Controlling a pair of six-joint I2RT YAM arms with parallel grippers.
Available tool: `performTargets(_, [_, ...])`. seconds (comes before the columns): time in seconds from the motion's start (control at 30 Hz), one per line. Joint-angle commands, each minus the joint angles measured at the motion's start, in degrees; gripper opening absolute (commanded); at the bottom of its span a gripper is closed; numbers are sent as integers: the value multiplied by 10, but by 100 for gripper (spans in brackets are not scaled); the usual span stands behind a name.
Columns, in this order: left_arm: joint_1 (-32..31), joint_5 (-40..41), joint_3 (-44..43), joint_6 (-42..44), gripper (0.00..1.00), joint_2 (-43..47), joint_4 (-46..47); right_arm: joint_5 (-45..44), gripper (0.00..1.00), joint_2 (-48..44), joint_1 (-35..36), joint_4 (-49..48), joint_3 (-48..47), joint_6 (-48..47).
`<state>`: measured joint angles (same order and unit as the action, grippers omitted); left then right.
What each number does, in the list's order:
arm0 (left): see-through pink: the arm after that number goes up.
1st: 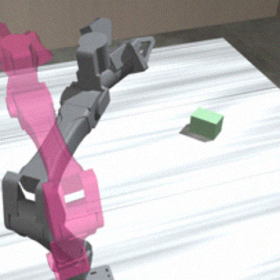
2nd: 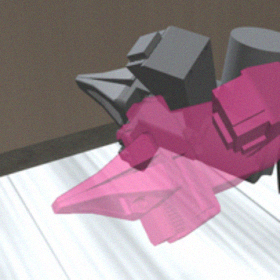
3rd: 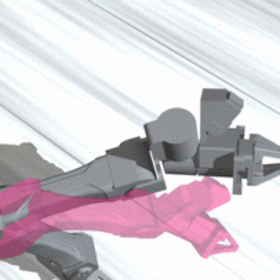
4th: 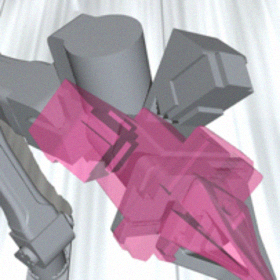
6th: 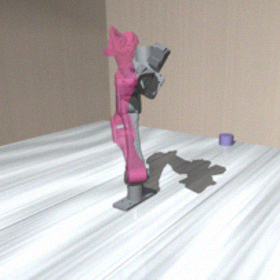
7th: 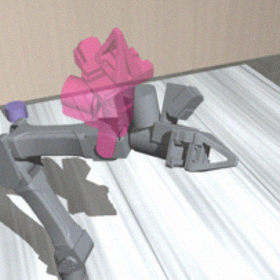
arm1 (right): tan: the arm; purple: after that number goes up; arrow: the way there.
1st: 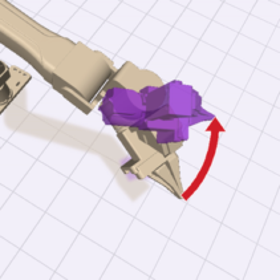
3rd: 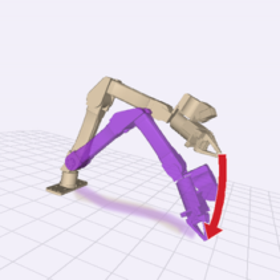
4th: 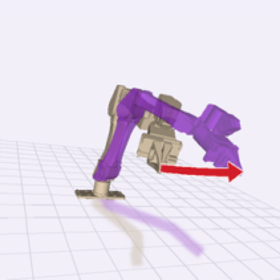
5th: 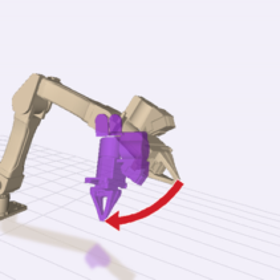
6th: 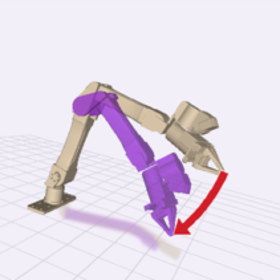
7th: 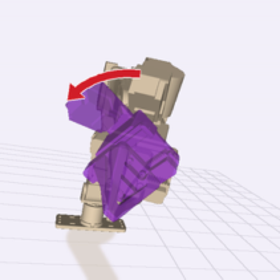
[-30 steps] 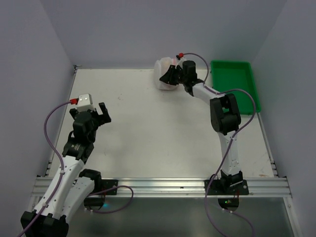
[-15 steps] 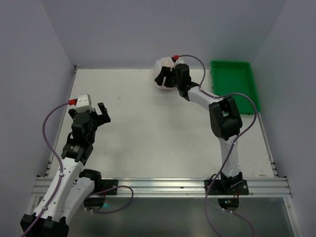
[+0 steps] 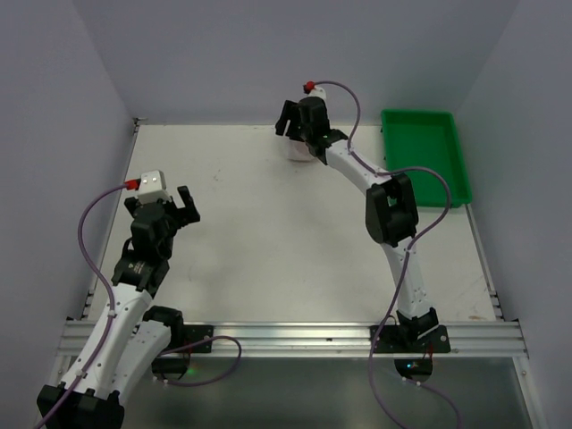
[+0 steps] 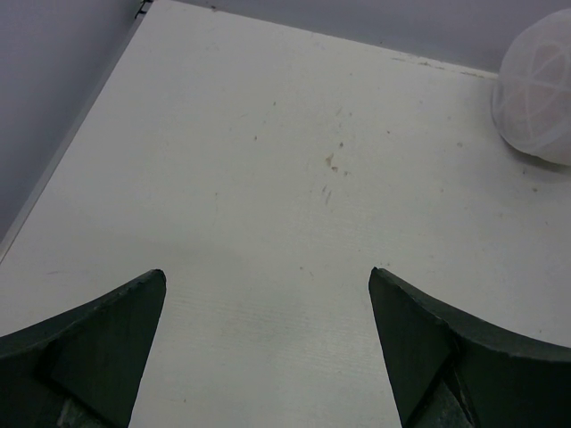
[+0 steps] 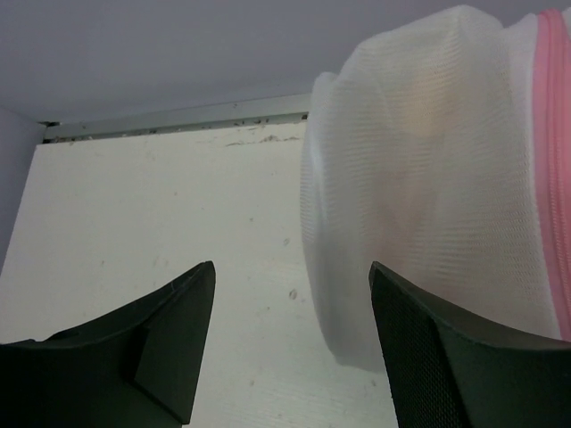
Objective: Unzip the laundry bag and remove the bra
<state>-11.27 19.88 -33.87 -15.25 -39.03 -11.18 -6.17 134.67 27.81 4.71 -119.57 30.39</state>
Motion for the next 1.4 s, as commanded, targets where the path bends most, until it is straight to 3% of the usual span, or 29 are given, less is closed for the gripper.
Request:
performTargets(0.0, [6, 15, -1, 7, 100, 3, 9, -30, 72, -8, -1, 55, -9, 0])
performTargets(0.07, [7, 13, -1, 7, 100, 2, 11, -28, 72, -42, -1, 15, 44, -5])
performTargets(0.2, [7, 16, -3, 7, 100, -5, 11, -44, 72, -67, -2, 29, 49, -17])
performTargets(0.3, [8, 17, -4, 8, 100, -10, 10, -35, 71, -44, -1, 41, 15, -27])
performTargets(0.43, [9, 16, -4, 8, 100, -7, 9, -9, 66, 44, -2, 150, -141, -39])
performTargets(0.67, [9, 4, -1, 2, 100, 14, 3, 35, 57, 62, -3, 160, -126, 3])
performTargets(0.8, [8, 4, 1, 1, 100, 26, 3, 75, 49, 80, -1, 174, -141, 29])
performTargets(0.87, [9, 4, 0, 1, 100, 26, 3, 89, 36, 82, -4, 176, -131, 41])
performTargets(0.9, [9, 5, -1, 1, 100, 26, 2, 89, 28, 80, -3, 174, -119, 40])
performTargets(0.93, [9, 5, -1, 1, 100, 26, 2, 80, 6, 75, -3, 168, -105, 35])
performTargets(0.97, [9, 4, -1, 1, 100, 26, 1, 71, 0, 48, 0, 163, -88, 28])
performTargets(1.13, [8, 7, -2, -4, 100, 40, -1, 17, 0, -118, 8, 139, 105, -80])
performTargets(1.23, [8, 6, -8, -21, 100, 57, -10, -77, 0, -232, 21, 152, 197, -178])
performTargets(1.37, [8, -27, -49, -49, 100, 62, -53, -277, 0, -323, 99, 148, 296, -295])
